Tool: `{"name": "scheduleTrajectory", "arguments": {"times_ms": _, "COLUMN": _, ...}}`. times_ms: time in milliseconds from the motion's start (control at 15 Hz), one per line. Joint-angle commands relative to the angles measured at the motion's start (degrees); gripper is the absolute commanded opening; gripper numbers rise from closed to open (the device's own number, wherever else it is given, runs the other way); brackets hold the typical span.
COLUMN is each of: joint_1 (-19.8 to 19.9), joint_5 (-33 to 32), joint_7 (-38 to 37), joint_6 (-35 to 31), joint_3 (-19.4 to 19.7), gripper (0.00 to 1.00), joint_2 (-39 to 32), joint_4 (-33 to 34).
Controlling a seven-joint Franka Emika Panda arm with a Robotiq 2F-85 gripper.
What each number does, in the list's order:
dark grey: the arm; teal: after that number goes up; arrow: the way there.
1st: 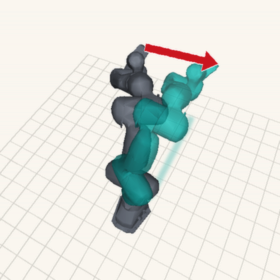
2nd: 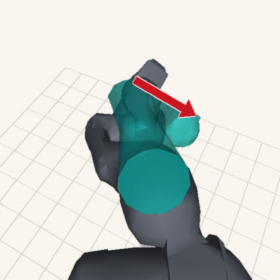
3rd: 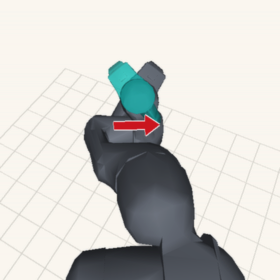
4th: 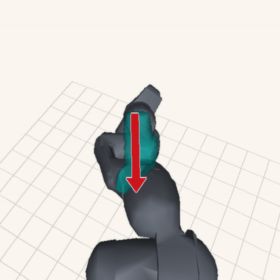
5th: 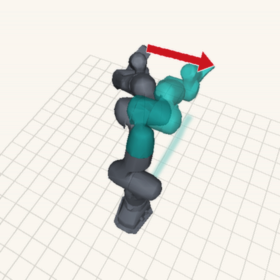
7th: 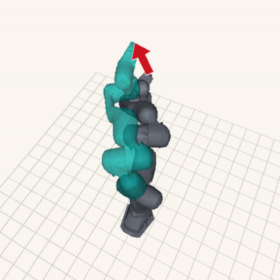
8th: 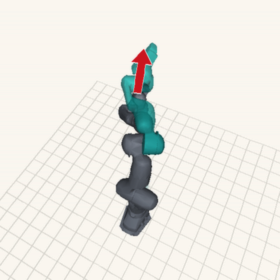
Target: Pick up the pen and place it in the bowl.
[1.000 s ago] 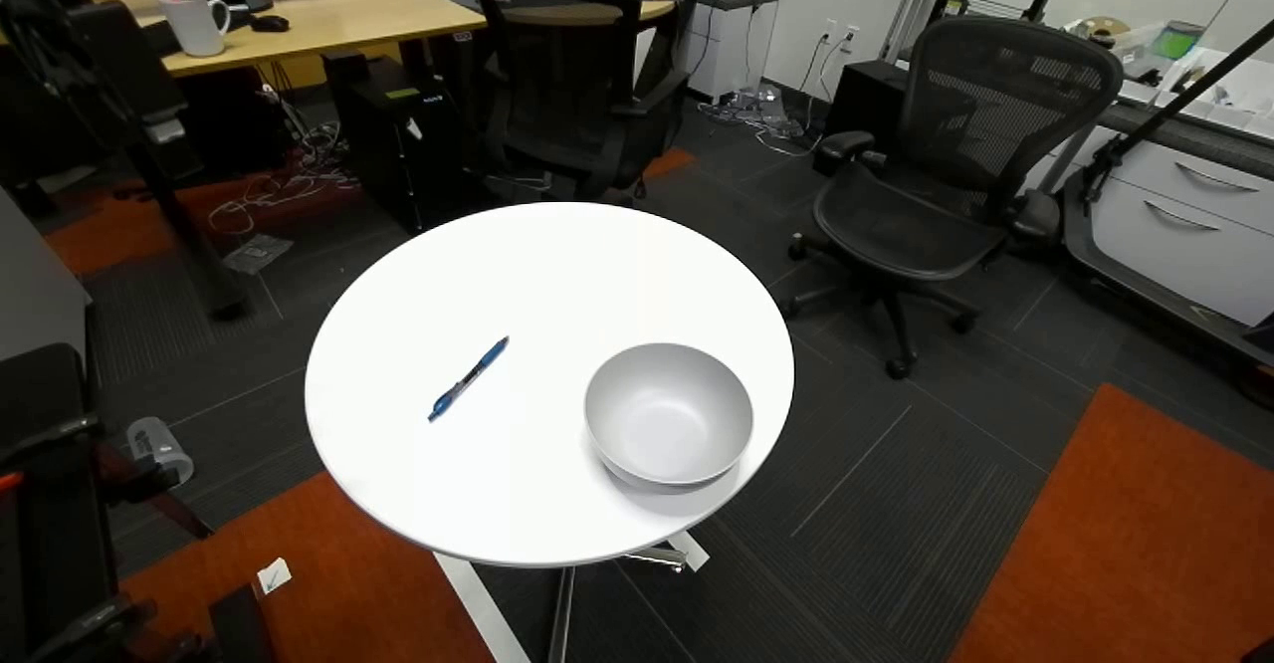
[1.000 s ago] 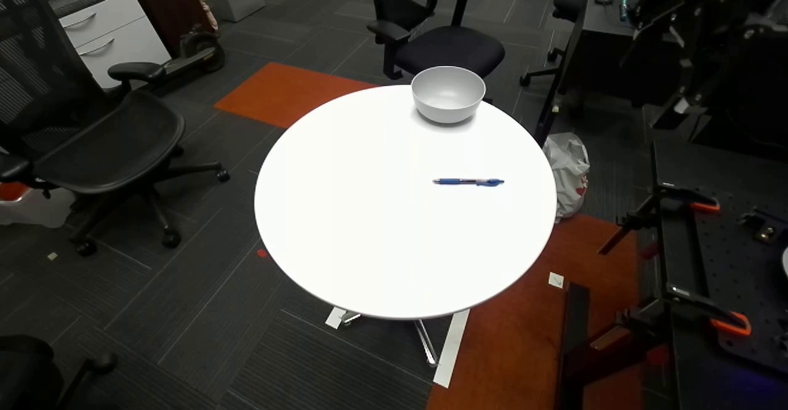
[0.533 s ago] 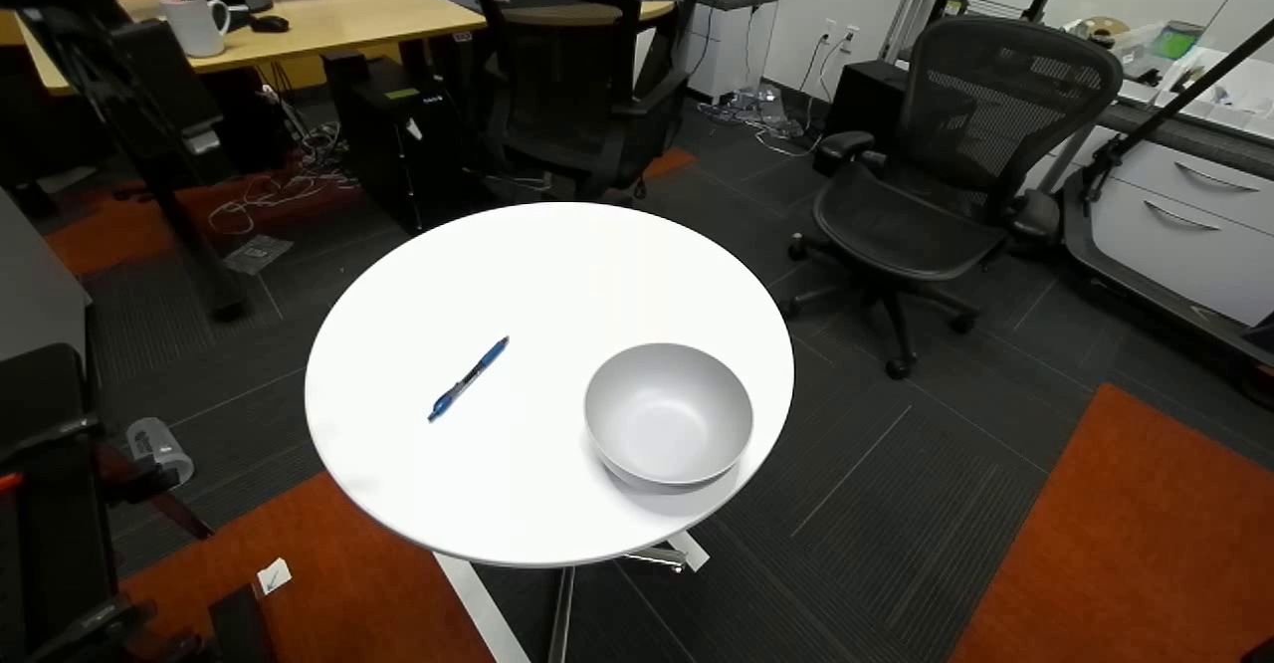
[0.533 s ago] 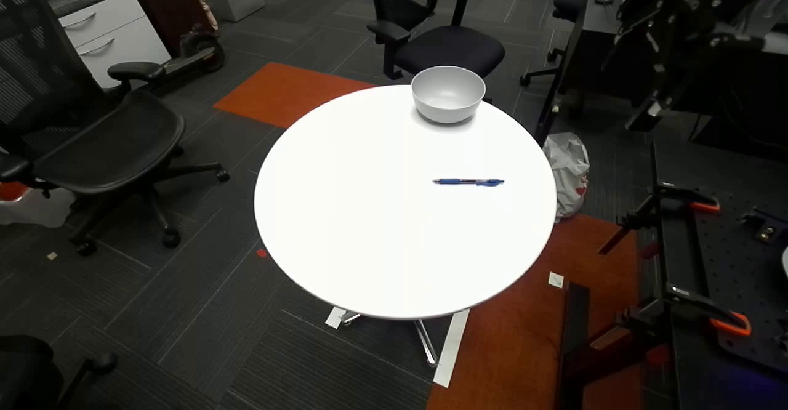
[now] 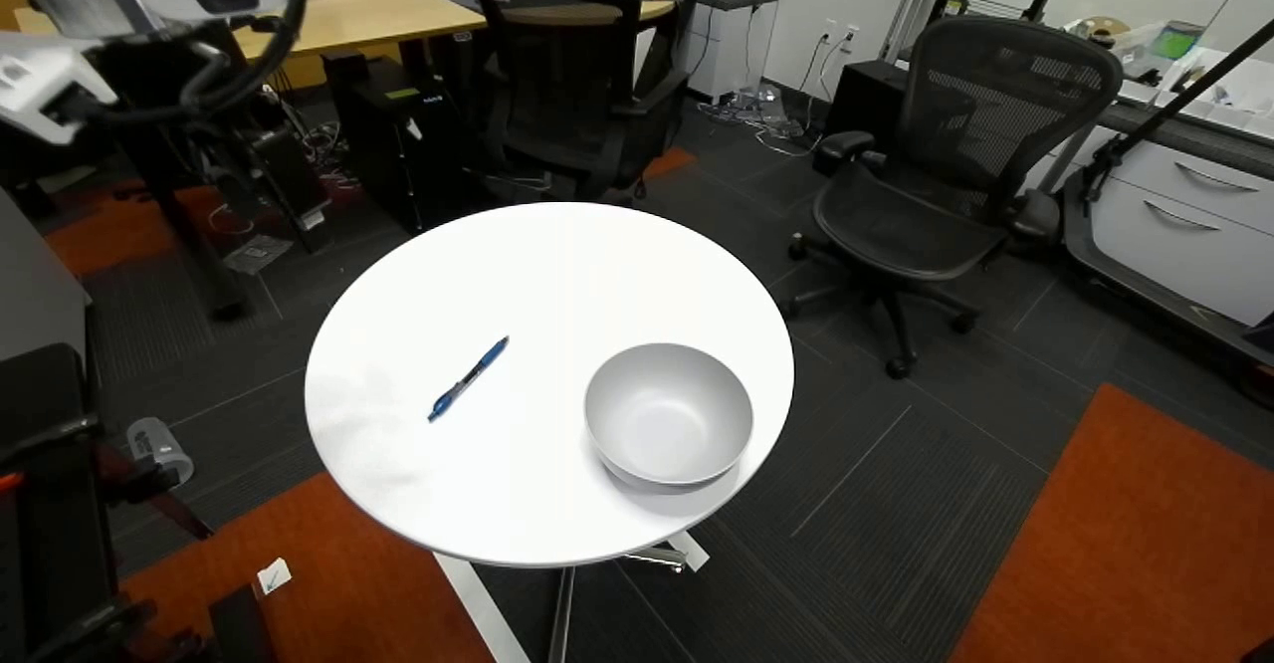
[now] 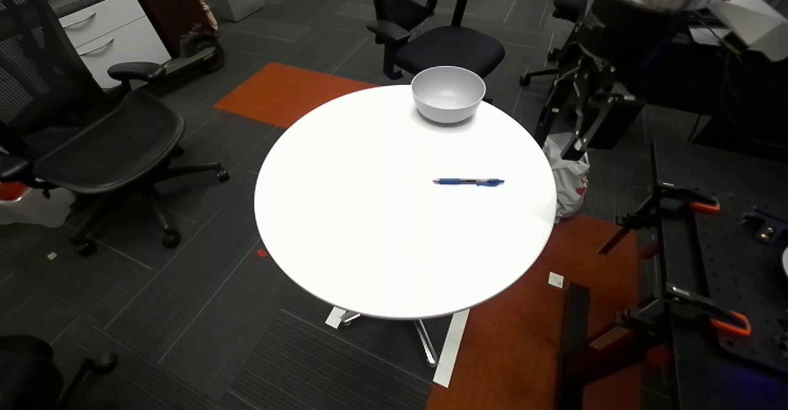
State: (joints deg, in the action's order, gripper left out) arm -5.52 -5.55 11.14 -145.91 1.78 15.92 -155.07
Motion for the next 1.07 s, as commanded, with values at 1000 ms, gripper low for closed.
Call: {"name": "scheduleTrajectory", "arguments": {"times_ms": 1000, "joint_1": 10.6, "joint_5": 7.9, "joint_7": 19.1, "joint_6": -11.9, "joint_3": -2.1, "gripper": 1.00, "joint_2": -31.8, "joint_4": 15.5}}
